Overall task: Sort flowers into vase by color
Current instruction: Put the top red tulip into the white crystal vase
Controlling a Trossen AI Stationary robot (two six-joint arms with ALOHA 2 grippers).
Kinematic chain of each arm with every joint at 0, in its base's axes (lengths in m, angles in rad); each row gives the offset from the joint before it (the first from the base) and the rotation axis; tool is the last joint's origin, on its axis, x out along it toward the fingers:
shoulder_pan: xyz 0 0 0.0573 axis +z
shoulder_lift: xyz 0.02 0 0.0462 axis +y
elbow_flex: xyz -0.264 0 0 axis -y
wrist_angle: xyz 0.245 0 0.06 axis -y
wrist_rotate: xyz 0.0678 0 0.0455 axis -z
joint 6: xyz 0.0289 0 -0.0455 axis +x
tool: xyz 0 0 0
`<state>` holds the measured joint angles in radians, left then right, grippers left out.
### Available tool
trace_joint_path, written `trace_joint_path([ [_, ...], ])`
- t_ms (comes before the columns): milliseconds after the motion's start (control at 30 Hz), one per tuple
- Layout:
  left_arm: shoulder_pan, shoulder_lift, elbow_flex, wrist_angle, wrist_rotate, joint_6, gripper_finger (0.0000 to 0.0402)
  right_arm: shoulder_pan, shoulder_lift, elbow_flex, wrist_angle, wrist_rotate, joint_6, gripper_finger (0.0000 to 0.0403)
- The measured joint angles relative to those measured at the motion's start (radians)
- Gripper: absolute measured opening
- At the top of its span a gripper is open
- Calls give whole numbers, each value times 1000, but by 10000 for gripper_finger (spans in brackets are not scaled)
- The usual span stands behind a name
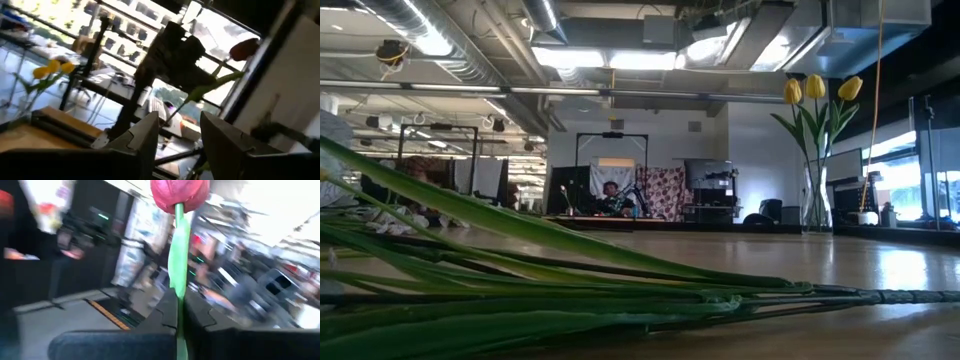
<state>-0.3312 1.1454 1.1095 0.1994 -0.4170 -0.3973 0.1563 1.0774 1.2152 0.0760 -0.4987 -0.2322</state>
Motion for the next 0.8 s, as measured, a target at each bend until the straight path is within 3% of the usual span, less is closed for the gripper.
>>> trace_joint_path([
  [167,-34,6,0,-4,26,65,142,106,-15,0,43,-68,76,5],
  [367,-47,12,0,-4,100,110,143,253,-47,0,41,-69,209,6],
  [800,-169,19,0,-4,154,172,144,542,-72,0,-23,175,435,3],
])
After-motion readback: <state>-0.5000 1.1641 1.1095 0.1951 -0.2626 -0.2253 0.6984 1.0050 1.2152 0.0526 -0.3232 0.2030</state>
